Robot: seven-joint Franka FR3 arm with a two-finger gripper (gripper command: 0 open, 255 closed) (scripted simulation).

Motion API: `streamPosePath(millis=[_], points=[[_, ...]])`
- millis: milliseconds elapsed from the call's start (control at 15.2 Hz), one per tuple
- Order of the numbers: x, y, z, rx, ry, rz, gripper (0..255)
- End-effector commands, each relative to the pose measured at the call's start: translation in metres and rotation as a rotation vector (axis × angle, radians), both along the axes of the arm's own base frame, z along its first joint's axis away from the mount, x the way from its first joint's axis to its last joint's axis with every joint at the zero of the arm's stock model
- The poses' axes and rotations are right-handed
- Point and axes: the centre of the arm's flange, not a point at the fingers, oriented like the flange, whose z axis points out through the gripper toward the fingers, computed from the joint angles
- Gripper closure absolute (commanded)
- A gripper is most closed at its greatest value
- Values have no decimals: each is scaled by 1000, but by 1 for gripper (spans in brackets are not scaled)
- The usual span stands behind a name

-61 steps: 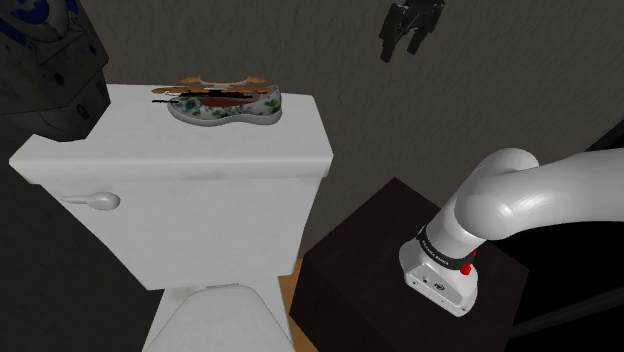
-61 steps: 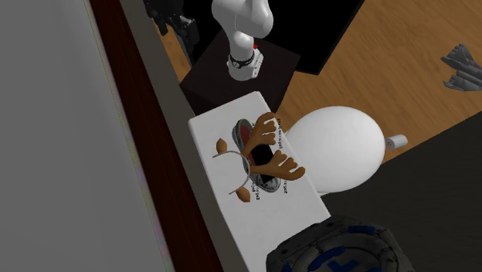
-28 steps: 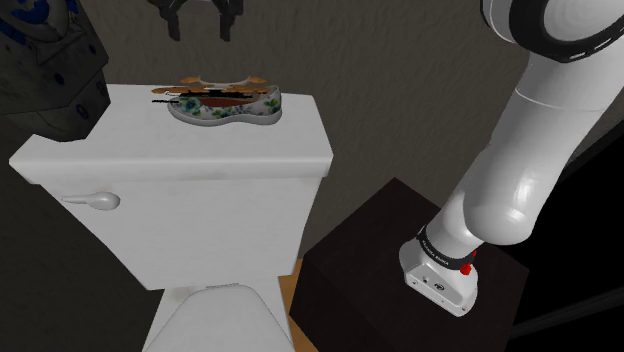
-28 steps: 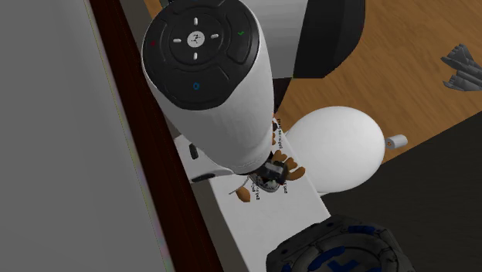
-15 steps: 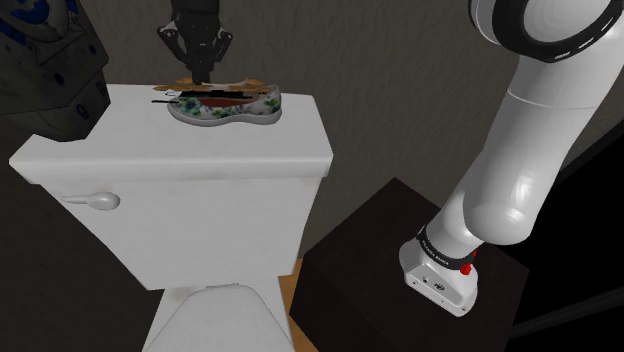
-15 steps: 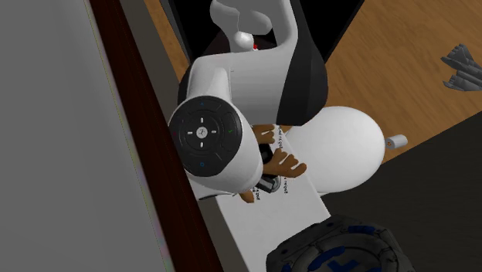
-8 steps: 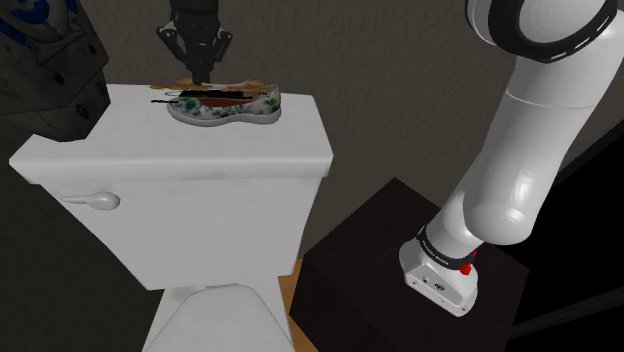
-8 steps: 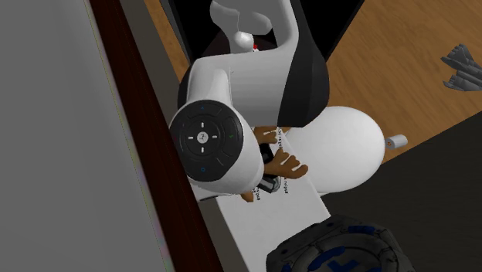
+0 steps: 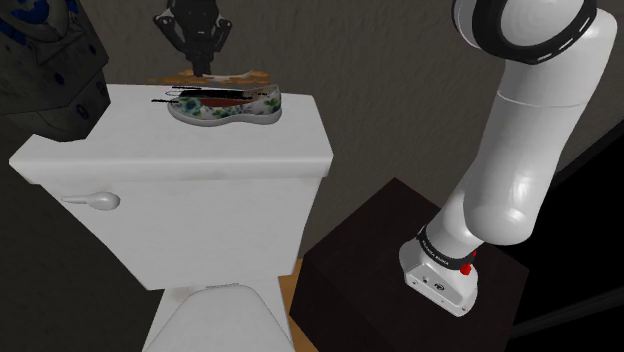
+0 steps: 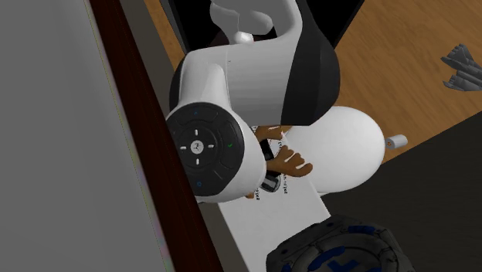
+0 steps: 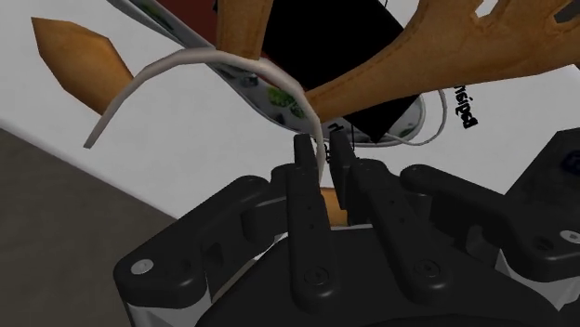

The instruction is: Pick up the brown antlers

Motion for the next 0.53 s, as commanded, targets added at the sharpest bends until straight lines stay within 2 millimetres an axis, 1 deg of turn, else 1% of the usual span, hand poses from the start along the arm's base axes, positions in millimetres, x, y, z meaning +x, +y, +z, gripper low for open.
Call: streamPosePath(millis=[0, 330, 462], points=[[6, -7, 22, 16, -44, -18, 255], [6, -7, 49, 16, -44, -18, 255], [6, -7, 49, 16, -44, -18, 255]])
